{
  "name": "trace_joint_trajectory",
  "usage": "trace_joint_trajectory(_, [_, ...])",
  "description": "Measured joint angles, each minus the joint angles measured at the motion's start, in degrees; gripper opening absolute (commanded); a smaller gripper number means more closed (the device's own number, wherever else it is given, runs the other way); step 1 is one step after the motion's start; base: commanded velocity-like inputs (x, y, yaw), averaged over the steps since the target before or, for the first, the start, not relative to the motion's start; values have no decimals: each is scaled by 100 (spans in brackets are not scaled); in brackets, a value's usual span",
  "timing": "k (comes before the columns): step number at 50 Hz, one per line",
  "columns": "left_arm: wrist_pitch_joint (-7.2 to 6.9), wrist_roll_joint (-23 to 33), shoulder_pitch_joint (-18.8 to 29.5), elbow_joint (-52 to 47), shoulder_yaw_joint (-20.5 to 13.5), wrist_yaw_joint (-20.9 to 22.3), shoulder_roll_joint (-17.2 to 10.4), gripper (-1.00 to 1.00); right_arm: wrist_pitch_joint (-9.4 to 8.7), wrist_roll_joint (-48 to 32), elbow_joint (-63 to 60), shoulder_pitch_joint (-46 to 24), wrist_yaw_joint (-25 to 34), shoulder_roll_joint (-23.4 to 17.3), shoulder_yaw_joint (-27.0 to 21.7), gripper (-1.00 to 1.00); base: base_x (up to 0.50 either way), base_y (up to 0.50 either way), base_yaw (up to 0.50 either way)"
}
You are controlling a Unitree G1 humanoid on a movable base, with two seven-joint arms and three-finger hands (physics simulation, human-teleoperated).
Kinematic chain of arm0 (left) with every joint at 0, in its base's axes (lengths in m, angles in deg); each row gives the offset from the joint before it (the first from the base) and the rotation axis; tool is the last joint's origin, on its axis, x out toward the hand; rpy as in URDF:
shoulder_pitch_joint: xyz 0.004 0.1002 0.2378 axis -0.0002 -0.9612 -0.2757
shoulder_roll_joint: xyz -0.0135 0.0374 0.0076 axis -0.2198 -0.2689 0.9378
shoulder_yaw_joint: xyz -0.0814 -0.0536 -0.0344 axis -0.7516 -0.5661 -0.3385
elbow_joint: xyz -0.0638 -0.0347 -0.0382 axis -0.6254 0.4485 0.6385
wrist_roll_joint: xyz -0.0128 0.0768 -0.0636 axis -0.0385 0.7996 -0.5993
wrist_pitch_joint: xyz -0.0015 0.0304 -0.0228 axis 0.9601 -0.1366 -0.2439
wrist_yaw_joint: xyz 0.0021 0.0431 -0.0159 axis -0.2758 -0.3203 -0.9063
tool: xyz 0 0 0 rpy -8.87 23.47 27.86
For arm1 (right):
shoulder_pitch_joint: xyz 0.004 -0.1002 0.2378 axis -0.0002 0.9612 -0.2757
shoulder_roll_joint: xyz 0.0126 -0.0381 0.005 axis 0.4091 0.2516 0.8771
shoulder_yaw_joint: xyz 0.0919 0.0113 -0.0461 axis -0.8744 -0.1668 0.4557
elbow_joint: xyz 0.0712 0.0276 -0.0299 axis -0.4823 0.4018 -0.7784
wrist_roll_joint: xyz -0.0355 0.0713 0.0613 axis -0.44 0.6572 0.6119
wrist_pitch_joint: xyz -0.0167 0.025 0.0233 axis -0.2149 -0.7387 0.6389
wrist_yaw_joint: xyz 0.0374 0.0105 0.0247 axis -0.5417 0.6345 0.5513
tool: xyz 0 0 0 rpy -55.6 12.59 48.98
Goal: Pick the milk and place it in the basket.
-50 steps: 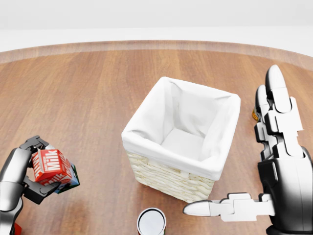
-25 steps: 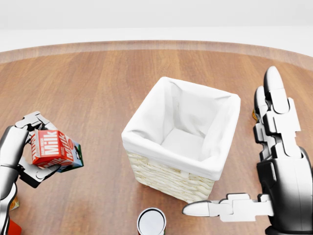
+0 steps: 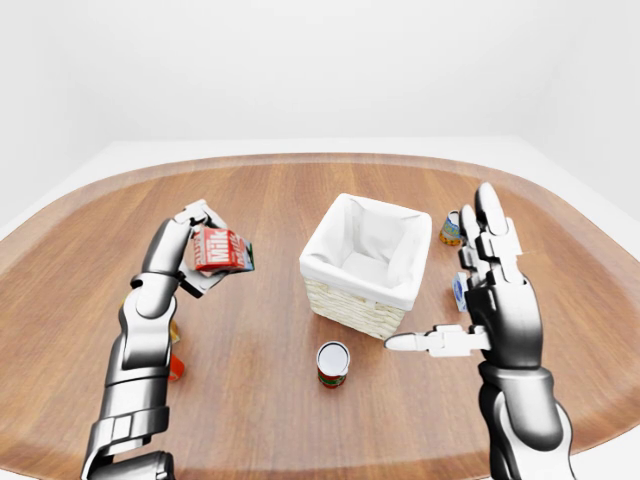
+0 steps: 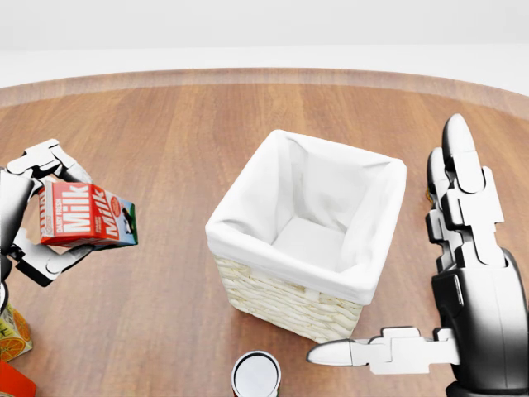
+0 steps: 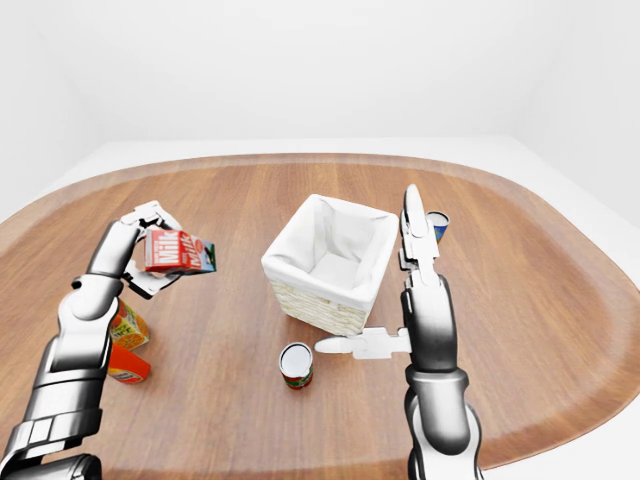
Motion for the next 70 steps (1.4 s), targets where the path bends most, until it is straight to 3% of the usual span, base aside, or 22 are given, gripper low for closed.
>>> trace_joint_trajectory(8, [-106, -8, 27, -501, -54, 194, -22, -100, 0, -4, 8, -1, -2, -1, 4, 100, 0, 0, 0])
trace_joint_trajectory(26, [-530, -34, 227, -1291, -78, 543, -53, -100, 0, -40, 9, 18, -12, -3, 21, 100, 0, 0, 0])
trace_joint_trajectory(54, [-992, 95, 559, -1849, 162, 809, 119, -100, 0, -35, -20, 28, -4, 1, 2, 100, 0, 0, 0])
trace_joint_trajectory(70, [-995, 262, 879, -2100, 408, 956, 325, -100, 0, -31, -9, 25, -9, 1, 4, 100, 0, 0, 0])
